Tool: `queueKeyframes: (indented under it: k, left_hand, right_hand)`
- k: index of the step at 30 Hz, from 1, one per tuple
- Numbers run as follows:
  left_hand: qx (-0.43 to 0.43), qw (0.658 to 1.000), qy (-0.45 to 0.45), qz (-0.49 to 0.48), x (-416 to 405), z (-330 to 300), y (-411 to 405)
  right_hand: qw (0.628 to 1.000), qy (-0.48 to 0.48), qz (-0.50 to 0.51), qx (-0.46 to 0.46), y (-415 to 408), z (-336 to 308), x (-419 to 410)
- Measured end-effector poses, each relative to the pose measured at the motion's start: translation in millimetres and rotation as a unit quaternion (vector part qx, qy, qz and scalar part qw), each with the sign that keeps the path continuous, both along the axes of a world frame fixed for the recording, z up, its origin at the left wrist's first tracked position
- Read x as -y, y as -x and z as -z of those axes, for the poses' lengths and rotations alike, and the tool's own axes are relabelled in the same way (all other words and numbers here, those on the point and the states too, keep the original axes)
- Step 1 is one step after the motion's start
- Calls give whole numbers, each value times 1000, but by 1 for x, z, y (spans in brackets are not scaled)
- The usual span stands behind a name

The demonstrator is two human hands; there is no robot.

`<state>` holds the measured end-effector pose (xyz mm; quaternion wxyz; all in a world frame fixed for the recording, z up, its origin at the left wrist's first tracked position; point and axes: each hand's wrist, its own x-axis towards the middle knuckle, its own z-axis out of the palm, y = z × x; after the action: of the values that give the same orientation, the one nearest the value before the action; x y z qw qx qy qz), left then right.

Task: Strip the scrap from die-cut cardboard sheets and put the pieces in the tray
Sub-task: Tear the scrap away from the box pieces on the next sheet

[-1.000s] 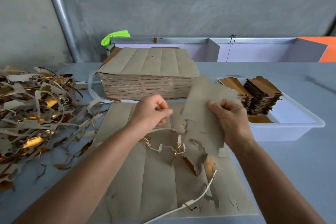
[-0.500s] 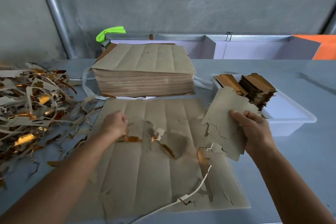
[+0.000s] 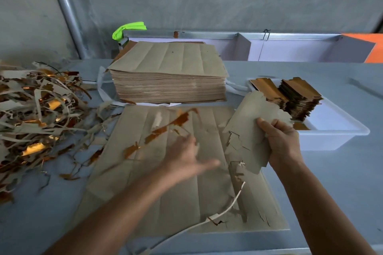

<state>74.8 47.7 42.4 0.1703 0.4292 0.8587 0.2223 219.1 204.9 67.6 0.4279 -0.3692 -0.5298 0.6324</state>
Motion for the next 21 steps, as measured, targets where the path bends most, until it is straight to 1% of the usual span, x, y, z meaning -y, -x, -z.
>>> queueKeyframes:
  k: [2, 4, 5, 6, 9, 10, 12, 14, 16, 18, 20, 21]
  left_hand:
    - [-11, 995, 40, 96, -5, 10, -42]
    - [-80, 979, 77, 169, -6, 19, -72]
    - [-109, 972, 90, 186, -6, 23, -78]
    - [-121, 971, 89, 187, -5, 25, -78]
    - [-109, 979, 55, 166, 6, 23, -54]
    - [-131, 977, 61, 158, 10, 19, -40]
    - [-228, 965, 71, 105, 17, 4, -1]
    - [-288, 957, 23, -24, 22, -22, 47]
    - [-316, 935, -57, -153, 27, -55, 93]
    - [-329, 895, -162, -255, 35, -87, 128]
    - [-339, 857, -237, -308, 41, -105, 147]
    - [-342, 851, -243, -315, 42, -106, 150]
  right_hand:
    - [1000, -9, 5, 0, -4, -2, -2]
    - [1000, -18, 8, -1, -10, -3, -4]
    - [1000, -23, 10, -2, -14, -3, -4]
    - [1000, -29, 11, -1, -17, -4, -4]
    - [999, -48, 18, 9, -27, -2, -3]
    - [998, -49, 21, 13, -29, -1, -2]
    - [999, -38, 21, 15, -29, 1, 1]
    - [1000, -19, 12, 14, -26, 1, 6]
    - [1000, -13, 3, 13, -21, 0, 11]
    - [1000, -17, -2, 12, -17, -3, 15]
    - [1000, -23, -8, 12, -13, -7, 19]
    - [1000, -25, -13, 9, -11, -8, 20]
